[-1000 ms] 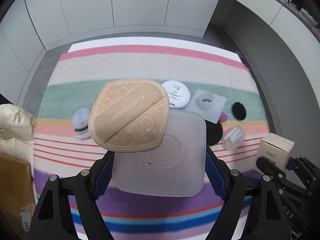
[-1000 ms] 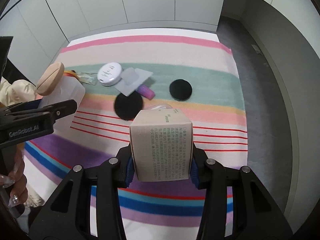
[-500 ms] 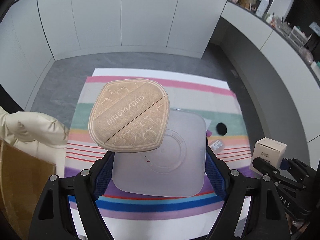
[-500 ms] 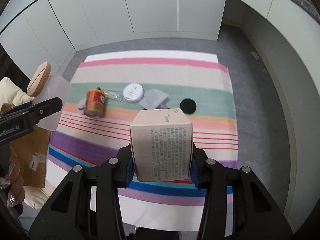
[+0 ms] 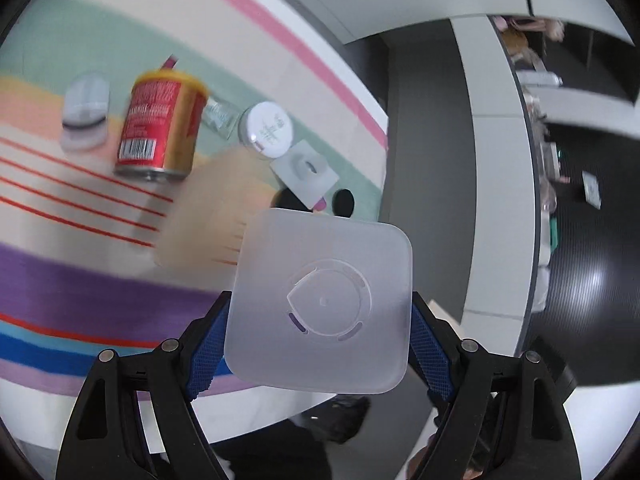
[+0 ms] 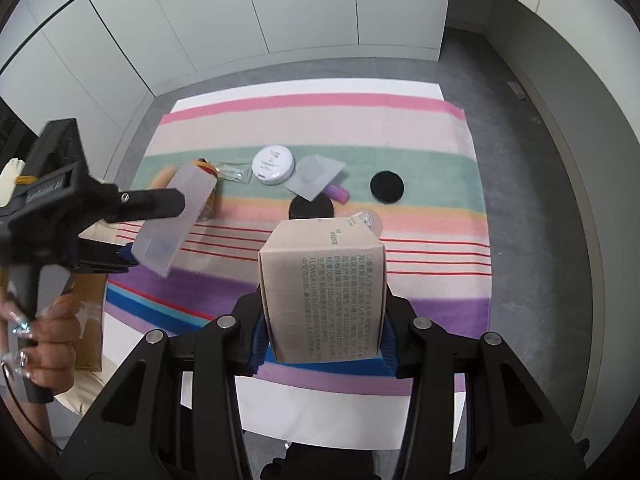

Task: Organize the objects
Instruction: 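Lift the clear lid with the left tool while the right tool lifts the cream box, then carry the clear lid and cream box over the cardboard box with both tools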

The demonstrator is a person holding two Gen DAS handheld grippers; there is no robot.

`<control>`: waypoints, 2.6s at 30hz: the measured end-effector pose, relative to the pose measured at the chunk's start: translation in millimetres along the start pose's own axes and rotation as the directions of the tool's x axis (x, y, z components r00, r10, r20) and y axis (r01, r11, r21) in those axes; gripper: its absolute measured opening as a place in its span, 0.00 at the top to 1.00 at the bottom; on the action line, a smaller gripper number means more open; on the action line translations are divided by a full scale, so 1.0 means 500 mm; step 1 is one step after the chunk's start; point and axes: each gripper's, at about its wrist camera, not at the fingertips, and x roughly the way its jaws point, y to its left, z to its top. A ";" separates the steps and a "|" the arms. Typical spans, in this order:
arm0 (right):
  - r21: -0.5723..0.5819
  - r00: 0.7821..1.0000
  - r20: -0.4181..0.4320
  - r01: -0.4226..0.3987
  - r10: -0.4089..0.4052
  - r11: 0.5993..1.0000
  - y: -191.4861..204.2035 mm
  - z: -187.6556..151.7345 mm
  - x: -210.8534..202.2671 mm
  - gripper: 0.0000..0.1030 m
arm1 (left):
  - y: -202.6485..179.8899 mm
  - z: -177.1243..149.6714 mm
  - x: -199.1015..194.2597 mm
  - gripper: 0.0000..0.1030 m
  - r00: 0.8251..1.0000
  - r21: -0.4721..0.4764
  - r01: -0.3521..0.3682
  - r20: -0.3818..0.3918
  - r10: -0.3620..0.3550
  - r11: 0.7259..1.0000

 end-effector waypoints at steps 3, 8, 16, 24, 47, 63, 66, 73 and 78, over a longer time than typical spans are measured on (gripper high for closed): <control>0.001 1.000 -0.012 0.010 -0.010 1.000 -0.013 0.002 0.019 0.55 | 0.013 0.005 0.020 0.20 0.999 -0.014 0.032 -0.015 -0.033 0.999; 0.001 0.999 -0.021 0.030 -0.030 1.000 -0.027 0.013 0.042 0.55 | -0.016 0.000 0.022 0.20 0.976 0.078 -0.212 0.056 0.208 0.974; -0.009 0.999 -0.010 0.040 -0.040 0.999 -0.016 0.032 0.034 0.55 | -0.096 -0.040 -0.004 0.20 0.777 0.250 -0.626 0.282 0.563 0.738; -0.017 0.997 0.048 0.059 -0.058 0.998 0.011 0.059 -0.065 0.55 | -0.225 -0.091 -0.090 0.20 0.654 0.296 -0.753 0.434 0.620 0.587; -0.093 0.971 0.222 0.110 -0.087 0.990 0.117 0.120 -0.464 0.55 | -0.471 -0.266 -0.433 0.20 0.563 0.191 -0.788 0.607 0.561 0.585; -0.148 0.967 0.251 0.086 -0.047 0.985 0.185 0.068 -0.555 0.55 | -0.472 -0.355 -0.497 0.20 0.547 0.164 -0.789 0.625 0.556 0.592; -0.150 0.968 0.246 0.087 -0.048 0.985 0.180 0.059 -0.555 0.55 | -0.466 -0.366 -0.498 0.20 0.545 0.160 -0.789 0.628 0.556 0.593; -0.150 0.969 0.240 0.094 -0.056 0.984 0.165 0.031 -0.556 0.55 | -0.466 -0.385 -0.492 0.20 0.541 0.166 -0.796 0.628 0.560 0.582; -0.148 0.969 0.239 0.099 -0.062 0.984 0.155 0.017 -0.558 0.55 | -0.468 -0.403 -0.488 0.20 0.533 0.172 -0.803 0.635 0.559 0.570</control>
